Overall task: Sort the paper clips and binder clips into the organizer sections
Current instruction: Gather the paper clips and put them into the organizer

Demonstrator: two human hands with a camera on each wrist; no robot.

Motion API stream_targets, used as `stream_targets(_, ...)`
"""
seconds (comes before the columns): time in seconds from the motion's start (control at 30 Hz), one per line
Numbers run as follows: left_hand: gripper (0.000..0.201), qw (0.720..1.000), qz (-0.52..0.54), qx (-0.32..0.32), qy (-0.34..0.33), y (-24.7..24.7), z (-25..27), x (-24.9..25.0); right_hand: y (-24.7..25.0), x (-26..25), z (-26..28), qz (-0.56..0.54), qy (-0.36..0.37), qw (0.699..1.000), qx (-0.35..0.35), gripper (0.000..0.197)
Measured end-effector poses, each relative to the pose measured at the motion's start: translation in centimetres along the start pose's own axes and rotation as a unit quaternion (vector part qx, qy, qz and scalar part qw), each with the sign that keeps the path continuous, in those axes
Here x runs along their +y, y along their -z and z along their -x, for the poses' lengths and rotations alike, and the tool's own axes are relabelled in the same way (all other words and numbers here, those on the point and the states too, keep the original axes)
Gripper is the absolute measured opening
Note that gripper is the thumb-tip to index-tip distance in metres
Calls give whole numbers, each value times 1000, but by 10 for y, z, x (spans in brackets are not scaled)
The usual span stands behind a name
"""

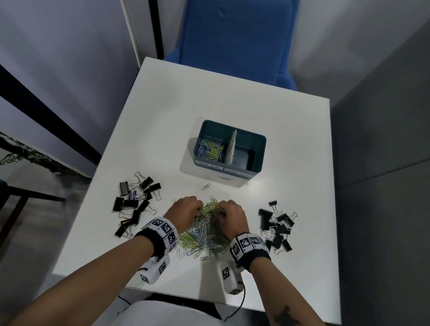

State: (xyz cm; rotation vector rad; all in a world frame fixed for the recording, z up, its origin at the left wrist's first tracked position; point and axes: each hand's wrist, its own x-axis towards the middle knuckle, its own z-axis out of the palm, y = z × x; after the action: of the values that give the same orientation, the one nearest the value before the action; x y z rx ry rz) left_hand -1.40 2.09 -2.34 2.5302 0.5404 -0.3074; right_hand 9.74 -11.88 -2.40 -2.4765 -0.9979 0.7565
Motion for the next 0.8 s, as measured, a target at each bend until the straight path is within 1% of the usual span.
stream_targets(0.07, 7, 1000, 26, 15, 2, 8, 0, 2, 5, 3, 1, 1, -5, 1000, 8, 16)
stream_targets(0.17, 7, 997, 60, 50, -7, 28, 1, 5, 15, 7, 2, -30, -19, 999, 35, 10)
stream_targets(0.27, 9, 989, 113, 94, -20, 55, 2, 13, 27, 9, 7, -57, -24, 997, 47, 12)
stream_targets(0.33, 9, 981, 153, 121, -16, 77, -2, 22, 34, 7, 10, -70, -24, 996, 52, 14)
stream_targets(0.43, 9, 969, 168, 180, -15, 111, -21, 34, 44, 1, 15, -83, -10, 995, 54, 13)
stream_targets(0.53, 8, 960, 155, 231, -9, 139, -51, 47, 58, -12, 16, -96, 5, 993, 70, 12)
stream_targets(0.6, 10, 961, 155, 228, 7, 147, -72, 50, 71, -25, 13, -111, 12, 990, 83, 13)
stream_targets(0.7, 26, 969, 147, 196, 34, 147, -85, 49, 97, -46, 1, -117, 50, 985, 117, 13)
stream_targets(0.73, 27, 969, 135, 201, 42, 145, -83, 48, 105, -54, -6, -117, 63, 983, 127, 13)
stream_targets(0.8, 21, 967, 114, 222, 54, 137, -72, 43, 122, -70, -24, -119, 79, 979, 143, 15)
